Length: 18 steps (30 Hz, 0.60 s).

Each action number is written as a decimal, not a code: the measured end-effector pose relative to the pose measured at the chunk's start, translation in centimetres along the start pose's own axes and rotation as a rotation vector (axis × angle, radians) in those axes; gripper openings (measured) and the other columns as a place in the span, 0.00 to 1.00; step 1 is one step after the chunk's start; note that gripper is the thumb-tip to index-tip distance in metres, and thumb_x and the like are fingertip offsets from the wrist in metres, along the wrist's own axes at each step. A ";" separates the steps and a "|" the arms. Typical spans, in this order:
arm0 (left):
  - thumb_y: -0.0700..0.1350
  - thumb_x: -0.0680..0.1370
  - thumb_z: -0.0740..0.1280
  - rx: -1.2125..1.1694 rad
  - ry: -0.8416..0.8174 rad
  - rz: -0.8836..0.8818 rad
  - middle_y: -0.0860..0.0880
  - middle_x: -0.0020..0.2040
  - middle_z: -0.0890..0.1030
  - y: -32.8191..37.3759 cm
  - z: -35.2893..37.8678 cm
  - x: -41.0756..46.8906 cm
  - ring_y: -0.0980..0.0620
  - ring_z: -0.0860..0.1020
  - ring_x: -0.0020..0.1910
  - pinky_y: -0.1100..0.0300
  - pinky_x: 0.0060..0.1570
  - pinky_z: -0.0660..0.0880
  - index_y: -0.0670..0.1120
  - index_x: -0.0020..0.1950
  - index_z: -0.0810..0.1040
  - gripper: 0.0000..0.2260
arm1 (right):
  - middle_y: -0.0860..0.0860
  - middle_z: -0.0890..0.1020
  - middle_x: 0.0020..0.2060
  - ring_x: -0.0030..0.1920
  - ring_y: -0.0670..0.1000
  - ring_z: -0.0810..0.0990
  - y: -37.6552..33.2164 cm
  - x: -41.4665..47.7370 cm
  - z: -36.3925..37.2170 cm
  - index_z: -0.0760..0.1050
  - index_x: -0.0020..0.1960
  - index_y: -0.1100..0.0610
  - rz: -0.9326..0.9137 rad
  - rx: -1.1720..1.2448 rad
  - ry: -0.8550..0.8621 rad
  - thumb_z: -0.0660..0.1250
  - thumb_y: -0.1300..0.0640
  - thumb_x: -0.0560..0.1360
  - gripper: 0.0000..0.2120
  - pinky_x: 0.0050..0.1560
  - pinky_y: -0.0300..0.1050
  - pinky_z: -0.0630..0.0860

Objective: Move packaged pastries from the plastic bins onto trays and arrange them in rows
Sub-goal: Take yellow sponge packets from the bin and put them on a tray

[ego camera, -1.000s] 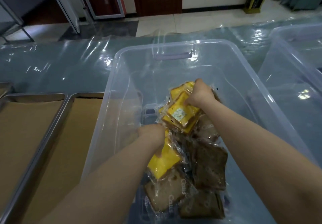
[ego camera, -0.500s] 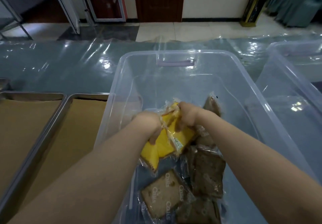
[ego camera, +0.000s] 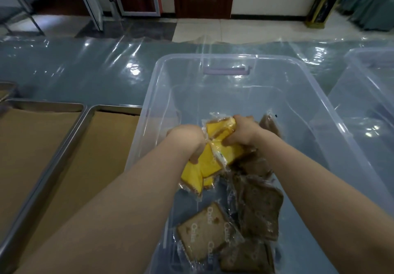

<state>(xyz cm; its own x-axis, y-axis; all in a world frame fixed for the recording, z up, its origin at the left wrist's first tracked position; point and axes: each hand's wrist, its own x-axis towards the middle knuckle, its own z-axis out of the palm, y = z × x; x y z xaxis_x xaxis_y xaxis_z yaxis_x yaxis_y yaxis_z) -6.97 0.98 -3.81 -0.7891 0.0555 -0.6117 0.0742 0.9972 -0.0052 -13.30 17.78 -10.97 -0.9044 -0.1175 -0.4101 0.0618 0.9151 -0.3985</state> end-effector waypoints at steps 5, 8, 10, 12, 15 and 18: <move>0.44 0.71 0.74 -0.015 -0.049 -0.019 0.44 0.48 0.76 -0.1 -0.6 -0.5 0.44 0.76 0.45 0.54 0.48 0.76 0.40 0.57 0.78 0.17 | 0.51 0.76 0.54 0.54 0.55 0.75 -0.7 -0.6 0.9 0.70 0.61 0.51 -0.118 0.037 -0.051 0.80 0.49 0.58 0.35 0.52 0.48 0.75; 0.44 0.72 0.74 -0.042 -0.075 -0.032 0.43 0.53 0.79 0.0 -0.9 -0.9 0.43 0.79 0.49 0.54 0.49 0.77 0.39 0.58 0.77 0.17 | 0.50 0.78 0.48 0.47 0.54 0.77 -1.4 -1.6 0.6 0.72 0.51 0.50 -0.155 -0.007 0.042 0.80 0.51 0.59 0.26 0.43 0.45 0.74; 0.44 0.72 0.74 -0.079 -0.078 -0.033 0.42 0.53 0.79 0.0 -1.5 -1.6 0.42 0.80 0.50 0.54 0.47 0.77 0.39 0.58 0.77 0.18 | 0.50 0.78 0.43 0.44 0.54 0.78 -2.3 -2.5 0.0 0.73 0.46 0.48 -0.191 -0.104 0.097 0.78 0.52 0.61 0.19 0.41 0.45 0.75; 0.44 0.71 0.75 -0.149 -0.035 -0.022 0.42 0.51 0.78 -0.1 -2.1 -2.3 0.42 0.80 0.50 0.53 0.46 0.78 0.39 0.60 0.75 0.20 | 0.49 0.76 0.42 0.44 0.55 0.79 -2.9 -3.5 -1.2 0.74 0.45 0.48 -0.228 -0.168 0.183 0.74 0.54 0.63 0.14 0.41 0.44 0.73; 0.43 0.70 0.76 -0.281 0.070 0.011 0.42 0.53 0.78 -0.4 -2.9 -3.6 0.41 0.80 0.51 0.53 0.47 0.78 0.39 0.60 0.73 0.23 | 0.50 0.70 0.47 0.48 0.56 0.77 -2.9 -5.2 -3.7 0.75 0.53 0.49 -0.290 -0.170 0.302 0.70 0.58 0.66 0.16 0.44 0.43 0.72; 0.43 0.69 0.76 -0.414 0.181 0.072 0.45 0.51 0.76 -0.9 -4.2 -4.7 0.43 0.79 0.49 0.54 0.45 0.78 0.41 0.64 0.71 0.26 | 0.51 0.70 0.52 0.49 0.54 0.76 -2.3 -7.7 -6.2 0.74 0.57 0.48 -0.325 -0.057 0.460 0.70 0.57 0.66 0.20 0.47 0.45 0.74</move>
<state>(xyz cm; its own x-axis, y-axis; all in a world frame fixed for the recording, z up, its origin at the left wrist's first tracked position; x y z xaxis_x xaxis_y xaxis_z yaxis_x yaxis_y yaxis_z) -5.89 0.05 2.42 -0.8875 0.0962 -0.4507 -0.0885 0.9242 0.3715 -9.08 18.95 -1.78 -0.9646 -0.2285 0.1315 -0.2624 0.8806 -0.3946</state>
